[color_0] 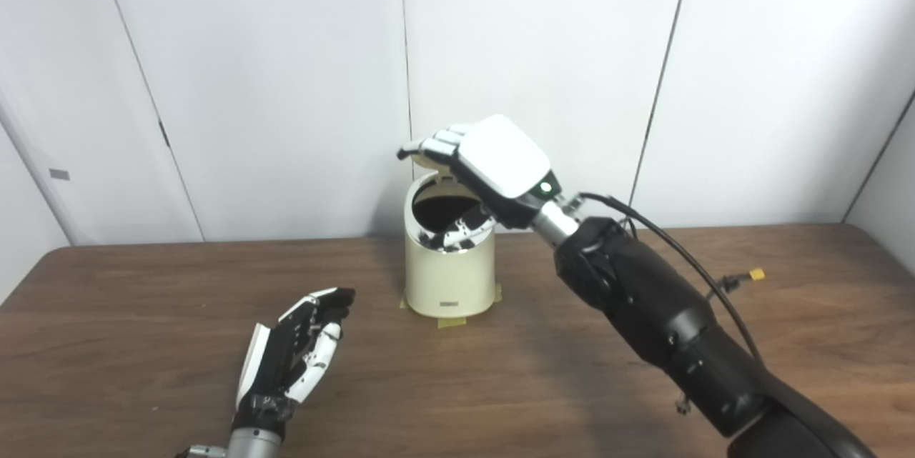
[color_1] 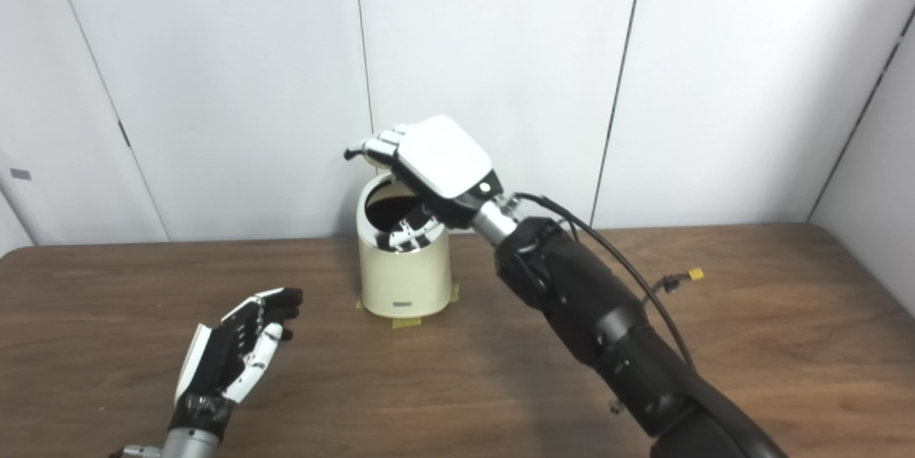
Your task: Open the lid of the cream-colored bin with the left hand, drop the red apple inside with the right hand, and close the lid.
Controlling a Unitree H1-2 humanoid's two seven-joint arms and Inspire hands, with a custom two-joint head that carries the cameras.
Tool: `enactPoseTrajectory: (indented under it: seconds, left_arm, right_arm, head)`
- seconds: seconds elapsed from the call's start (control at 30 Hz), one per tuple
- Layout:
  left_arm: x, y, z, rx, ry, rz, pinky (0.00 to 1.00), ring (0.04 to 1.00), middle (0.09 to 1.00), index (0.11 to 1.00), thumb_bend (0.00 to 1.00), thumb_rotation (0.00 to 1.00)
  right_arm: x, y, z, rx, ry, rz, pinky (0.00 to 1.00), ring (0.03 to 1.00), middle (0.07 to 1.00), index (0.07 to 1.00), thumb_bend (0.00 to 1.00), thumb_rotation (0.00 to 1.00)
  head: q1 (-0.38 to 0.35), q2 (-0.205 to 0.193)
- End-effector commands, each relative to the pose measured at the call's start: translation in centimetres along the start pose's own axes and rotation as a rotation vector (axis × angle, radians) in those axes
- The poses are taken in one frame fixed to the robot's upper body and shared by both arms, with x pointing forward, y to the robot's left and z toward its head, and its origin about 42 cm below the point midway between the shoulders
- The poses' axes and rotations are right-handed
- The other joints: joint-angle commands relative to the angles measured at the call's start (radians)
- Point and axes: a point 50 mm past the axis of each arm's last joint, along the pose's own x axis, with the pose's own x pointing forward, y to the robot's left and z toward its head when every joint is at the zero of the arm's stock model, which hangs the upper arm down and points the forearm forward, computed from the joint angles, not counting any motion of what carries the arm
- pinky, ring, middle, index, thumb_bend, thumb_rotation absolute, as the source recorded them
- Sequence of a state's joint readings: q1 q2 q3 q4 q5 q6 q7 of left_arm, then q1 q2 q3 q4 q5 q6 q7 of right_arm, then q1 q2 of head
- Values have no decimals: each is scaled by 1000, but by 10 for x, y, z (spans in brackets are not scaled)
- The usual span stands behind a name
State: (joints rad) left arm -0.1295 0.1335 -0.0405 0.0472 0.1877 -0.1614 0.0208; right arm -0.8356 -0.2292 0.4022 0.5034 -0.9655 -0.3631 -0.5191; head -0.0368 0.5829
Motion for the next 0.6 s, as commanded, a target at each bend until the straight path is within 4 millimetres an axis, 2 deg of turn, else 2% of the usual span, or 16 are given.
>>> enactPoseTrajectory:
  seconds: [0.0, 0.07, 0.2, 0.23, 0.27, 0.33, 0.37, 0.43, 0.47, 0.5, 0.57]
  left_arm:
    - [3, -5, 4, -10, -33, 0, 641, 753, 762, 732, 178, 610]
    - [3, -5, 4, -8, -31, 1, 639, 752, 761, 732, 181, 609]
    - [4, -4, 3, -10, -28, 1, 638, 755, 763, 734, 185, 610]
    - [4, -4, 3, -9, -28, 1, 637, 755, 763, 735, 189, 612]
    - [4, -4, 3, -9, -29, 1, 637, 755, 762, 734, 193, 616]
    - [4, -3, 2, -10, -30, 3, 636, 755, 762, 733, 197, 620]
    - [5, -3, 2, -8, -31, 3, 634, 754, 760, 732, 193, 620]
    - [5, -3, 2, -4, -31, 4, 631, 753, 760, 731, 192, 621]
    - [5, -3, 2, -4, -32, 4, 635, 756, 763, 733, 193, 624]
    - [5, -3, 2, -4, -32, 4, 636, 756, 764, 733, 192, 627]
    - [5, -3, 1, -2, -37, 5, 637, 755, 764, 733, 187, 628]
  right_arm:
    - [7, -20, 5, 73, 2, -163, 302, 334, 407, 481, 547, 184]
    - [-7, -24, 11, 164, 37, -239, 248, 273, 344, 472, 522, 165]
    - [-32, -32, 18, 318, 96, -330, 202, 247, 311, 469, 512, 153]
    - [-43, -34, 19, 371, 126, -327, 215, 258, 320, 469, 510, 152]
    - [-50, -36, 20, 408, 145, -324, 267, 313, 423, 464, 515, 67]
    - [-68, -39, 21, 505, 205, -285, 314, 362, 479, 461, 517, 24]
    - [-79, -40, 23, 544, 235, -250, 391, 472, 551, 479, 504, 111]
    - [-95, -42, 26, 600, 279, -194, 476, 578, 632, 492, 496, 159]
    - [-104, -43, 27, 616, 298, -171, 561, 667, 709, 644, 532, 461]
    - [-109, -43, 28, 629, 311, -155, 609, 718, 758, 719, 558, 588]
    - [-124, -41, 28, 659, 332, -118, 697, 802, 838, 822, 600, 727]
  head:
    - [-1, 0]
    - [-1, 0]
    - [-4, -1]
    - [-5, -2]
    - [-5, -2]
    - [-6, -3]
    - [-6, -3]
    - [-5, -3]
    - [-4, -3]
    - [-5, -3]
    - [-5, -4]
